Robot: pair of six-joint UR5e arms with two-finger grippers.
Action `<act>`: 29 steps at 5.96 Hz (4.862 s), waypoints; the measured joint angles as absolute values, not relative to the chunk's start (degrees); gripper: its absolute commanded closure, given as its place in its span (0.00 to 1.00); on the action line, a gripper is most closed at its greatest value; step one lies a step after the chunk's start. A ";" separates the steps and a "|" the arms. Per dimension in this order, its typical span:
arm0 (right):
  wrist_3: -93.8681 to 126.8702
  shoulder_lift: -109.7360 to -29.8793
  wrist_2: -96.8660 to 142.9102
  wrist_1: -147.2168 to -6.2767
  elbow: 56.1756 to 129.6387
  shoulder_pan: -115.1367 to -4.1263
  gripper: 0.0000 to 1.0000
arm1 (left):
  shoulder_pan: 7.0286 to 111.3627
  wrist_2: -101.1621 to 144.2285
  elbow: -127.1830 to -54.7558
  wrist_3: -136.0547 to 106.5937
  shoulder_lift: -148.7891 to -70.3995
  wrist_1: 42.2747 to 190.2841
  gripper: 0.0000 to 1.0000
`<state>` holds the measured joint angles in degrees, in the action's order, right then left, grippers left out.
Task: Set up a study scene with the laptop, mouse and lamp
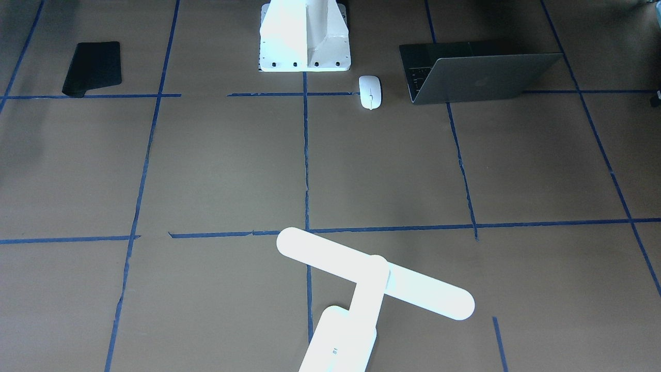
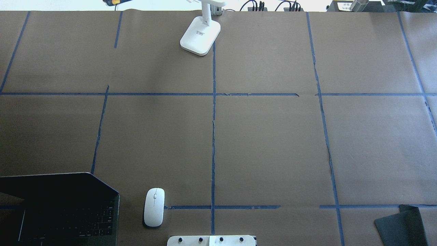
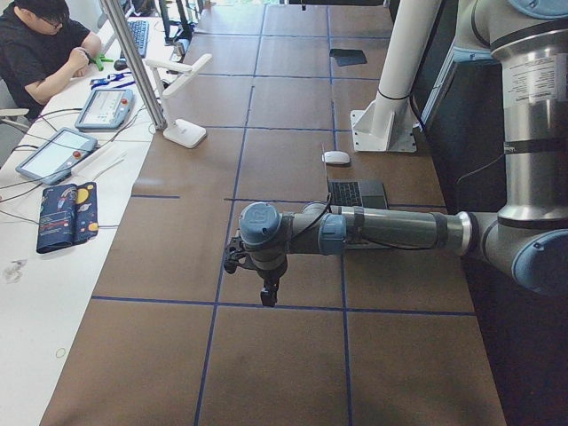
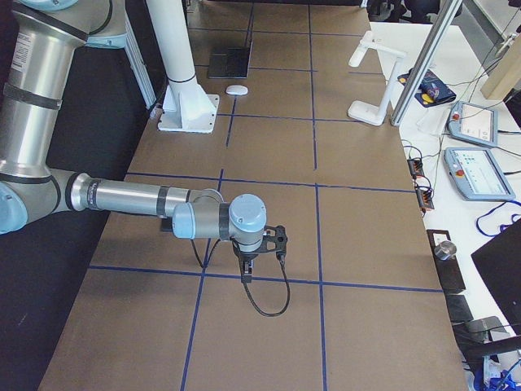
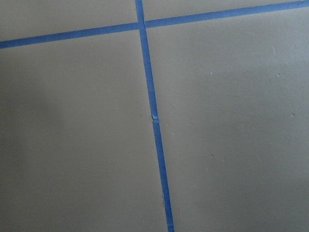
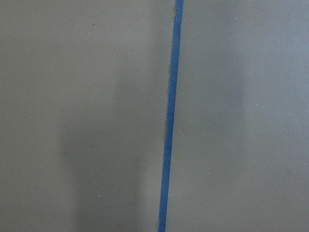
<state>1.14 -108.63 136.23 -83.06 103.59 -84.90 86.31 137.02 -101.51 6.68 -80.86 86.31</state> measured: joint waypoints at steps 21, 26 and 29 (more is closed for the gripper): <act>0.99 -108.54 136.21 -83.01 103.66 -84.90 0.00 | 44.26 139.02 -124.87 6.39 -75.76 119.14 0.62; 0.94 -108.52 136.14 -82.97 103.81 -84.90 0.00 | 48.66 139.42 -124.58 18.68 -75.89 118.38 1.00; 0.99 -108.38 136.14 -82.97 104.03 -84.90 0.00 | 52.64 139.48 -125.89 26.07 -78.78 115.24 1.00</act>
<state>0.99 -108.38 136.14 -82.97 104.03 -84.90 52.64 139.48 -125.89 26.07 -78.78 115.24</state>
